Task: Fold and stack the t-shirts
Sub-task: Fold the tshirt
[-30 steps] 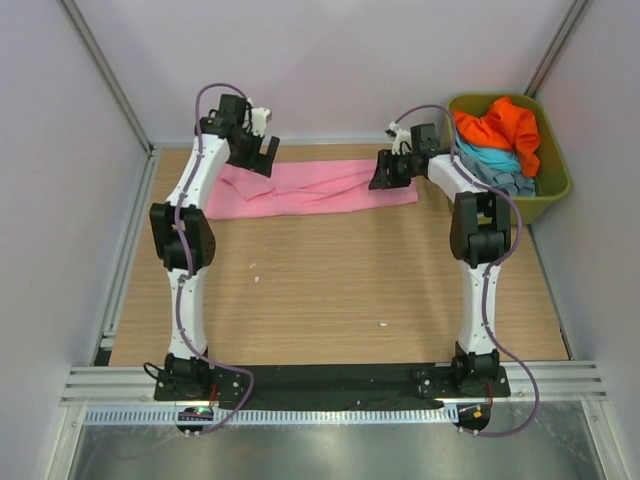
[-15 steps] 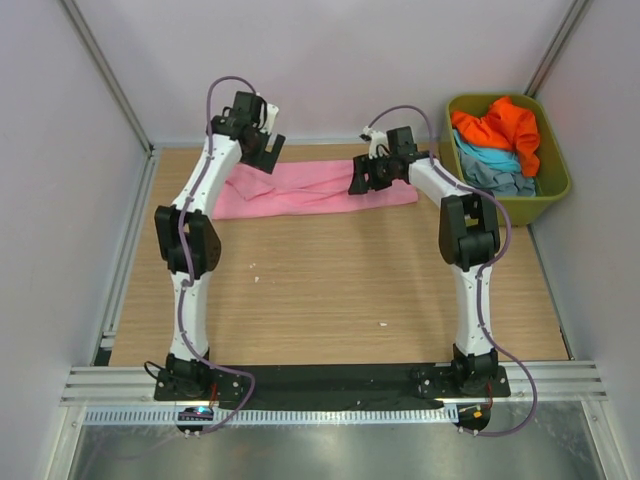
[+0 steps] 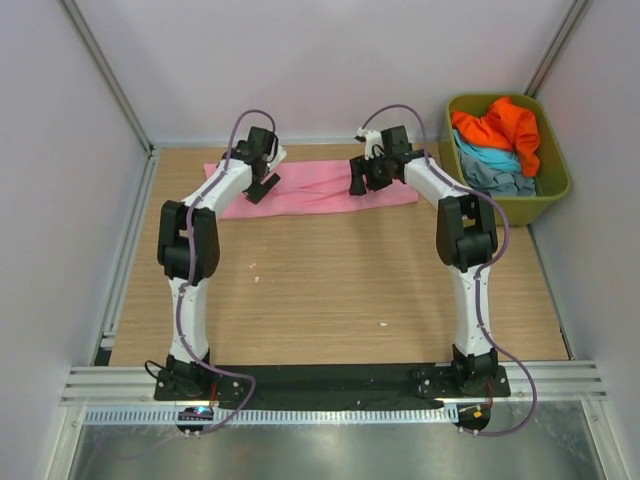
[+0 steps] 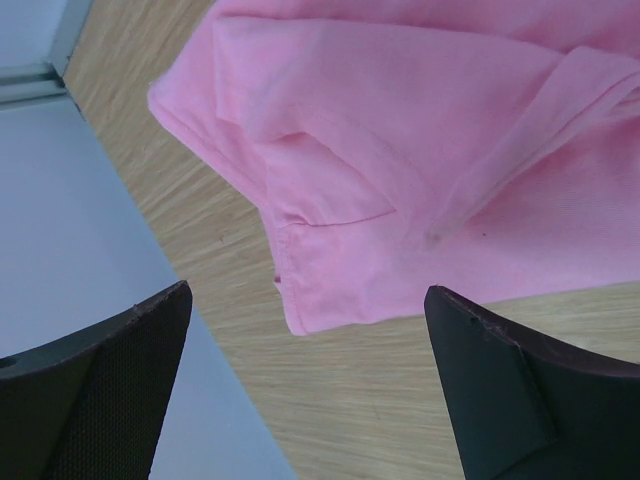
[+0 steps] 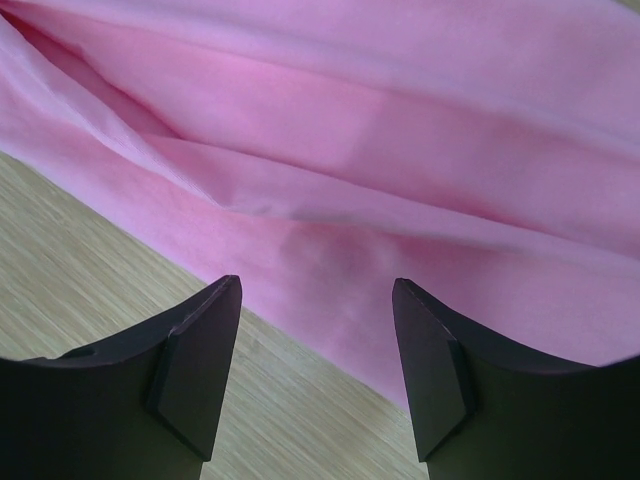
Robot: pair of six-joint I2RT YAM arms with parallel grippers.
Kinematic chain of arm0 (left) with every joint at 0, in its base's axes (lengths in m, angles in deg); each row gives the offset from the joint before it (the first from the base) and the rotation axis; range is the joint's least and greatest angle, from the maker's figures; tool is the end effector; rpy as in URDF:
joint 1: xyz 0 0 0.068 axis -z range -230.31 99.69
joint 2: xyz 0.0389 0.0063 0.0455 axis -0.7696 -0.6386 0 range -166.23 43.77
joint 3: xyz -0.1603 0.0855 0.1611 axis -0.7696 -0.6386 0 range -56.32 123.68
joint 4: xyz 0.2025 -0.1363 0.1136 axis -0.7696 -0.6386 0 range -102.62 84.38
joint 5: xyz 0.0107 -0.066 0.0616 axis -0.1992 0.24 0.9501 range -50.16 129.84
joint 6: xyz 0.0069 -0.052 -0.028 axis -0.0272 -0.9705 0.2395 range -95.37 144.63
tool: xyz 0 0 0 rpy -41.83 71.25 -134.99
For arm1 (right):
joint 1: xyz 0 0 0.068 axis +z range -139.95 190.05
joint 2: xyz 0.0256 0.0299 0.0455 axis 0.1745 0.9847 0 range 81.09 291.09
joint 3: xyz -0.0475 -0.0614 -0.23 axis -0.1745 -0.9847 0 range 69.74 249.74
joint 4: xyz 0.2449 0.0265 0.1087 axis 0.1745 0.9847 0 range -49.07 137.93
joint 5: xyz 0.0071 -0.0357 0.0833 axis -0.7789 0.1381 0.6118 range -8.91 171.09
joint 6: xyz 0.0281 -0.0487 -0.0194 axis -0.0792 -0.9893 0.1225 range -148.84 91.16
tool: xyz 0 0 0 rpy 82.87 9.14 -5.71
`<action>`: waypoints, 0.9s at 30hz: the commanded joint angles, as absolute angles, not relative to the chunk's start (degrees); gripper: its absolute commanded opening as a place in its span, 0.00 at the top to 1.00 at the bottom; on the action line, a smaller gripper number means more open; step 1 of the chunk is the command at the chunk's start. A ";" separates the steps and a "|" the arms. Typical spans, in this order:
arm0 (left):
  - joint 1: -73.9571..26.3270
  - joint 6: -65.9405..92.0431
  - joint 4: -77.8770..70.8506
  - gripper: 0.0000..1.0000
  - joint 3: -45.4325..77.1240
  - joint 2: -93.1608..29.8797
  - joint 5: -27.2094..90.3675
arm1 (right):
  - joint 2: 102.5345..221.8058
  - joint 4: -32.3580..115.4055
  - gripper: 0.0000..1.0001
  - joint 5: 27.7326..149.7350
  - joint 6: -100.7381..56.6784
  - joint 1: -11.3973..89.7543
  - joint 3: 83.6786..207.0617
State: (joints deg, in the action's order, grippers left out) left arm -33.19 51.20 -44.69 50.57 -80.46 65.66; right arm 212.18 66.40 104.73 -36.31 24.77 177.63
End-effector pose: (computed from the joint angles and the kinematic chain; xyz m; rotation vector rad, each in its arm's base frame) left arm 0.4580 -0.1211 0.1936 0.7770 2.4072 0.6392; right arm 0.4837 0.1452 0.1589 -0.6457 2.3113 0.5567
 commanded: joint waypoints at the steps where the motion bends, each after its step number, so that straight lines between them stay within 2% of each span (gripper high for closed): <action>1: -32.65 56.46 -34.17 0.00 52.55 -76.29 70.16 | 209.32 66.86 0.32 101.93 -37.98 25.34 180.21; 8: -32.30 52.22 -39.28 0.00 53.81 -74.98 63.66 | 210.73 66.60 0.32 102.54 -37.72 25.61 181.71; 12: -34.58 58.53 -32.88 0.00 48.54 -74.71 64.18 | 211.43 65.10 0.32 100.08 -38.95 26.75 180.48; 20: -34.14 62.16 -27.85 0.12 45.01 -76.73 63.04 | 211.96 64.75 0.32 99.55 -39.83 27.54 179.42; 27: -34.14 62.43 -28.37 0.12 48.00 -81.20 62.96 | 213.19 63.87 0.32 100.08 -38.25 27.54 179.16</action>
